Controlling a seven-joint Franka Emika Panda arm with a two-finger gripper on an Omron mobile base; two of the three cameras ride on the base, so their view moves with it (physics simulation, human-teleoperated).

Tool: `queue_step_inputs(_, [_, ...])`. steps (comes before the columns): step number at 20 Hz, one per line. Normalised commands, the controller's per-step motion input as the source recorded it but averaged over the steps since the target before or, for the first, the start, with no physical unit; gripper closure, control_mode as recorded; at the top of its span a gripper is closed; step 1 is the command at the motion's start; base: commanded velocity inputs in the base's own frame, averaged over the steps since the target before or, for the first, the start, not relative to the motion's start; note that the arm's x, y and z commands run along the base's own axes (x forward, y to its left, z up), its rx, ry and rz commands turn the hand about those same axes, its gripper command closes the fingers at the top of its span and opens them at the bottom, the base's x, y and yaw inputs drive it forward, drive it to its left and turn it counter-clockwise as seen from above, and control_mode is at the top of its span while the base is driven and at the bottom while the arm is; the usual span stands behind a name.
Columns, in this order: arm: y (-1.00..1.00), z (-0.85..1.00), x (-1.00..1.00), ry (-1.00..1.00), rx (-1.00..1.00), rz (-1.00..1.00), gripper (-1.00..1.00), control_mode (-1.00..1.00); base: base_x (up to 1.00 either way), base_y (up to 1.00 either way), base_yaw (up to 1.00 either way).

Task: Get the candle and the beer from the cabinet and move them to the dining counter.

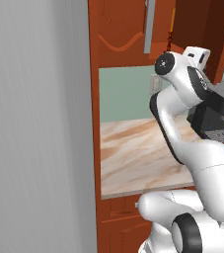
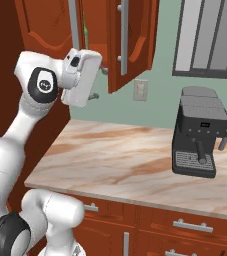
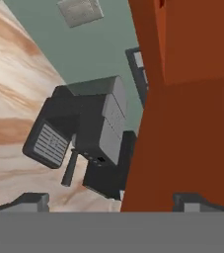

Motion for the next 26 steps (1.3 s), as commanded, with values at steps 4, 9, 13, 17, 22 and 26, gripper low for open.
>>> queue_step_inputs(4, [-0.61, -0.04, 0.48, 0.14, -0.01, 0.0, -1.0, -1.0, 0.0, 0.0, 0.0])
queue_step_inputs(9, [-0.74, -0.13, 0.21, 0.09, 0.0, 0.0, -1.0, -1.0, 0.0, 0.0, 0.0])
queue_step_inputs(13, [-0.8, -0.12, 0.0, 0.01, 0.0, 0.0, -1.0, -1.0, 0.0, 0.0, 0.0])
queue_step_inputs(17, [-0.76, -0.04, 0.0, 0.0, 0.0, 0.0, -1.0, -1.0, 0.0, 0.0, 0.0])
queue_step_inputs(22, [-0.69, -0.01, 0.27, 0.03, 0.0, 0.0, -1.0, -1.0, 0.0, 0.0, 0.0])
queue_step_inputs(26, [-0.3, -0.1, 0.19, 0.0, 0.01, 0.0, -1.0, -1.0, 0.0, 0.0, 0.0])
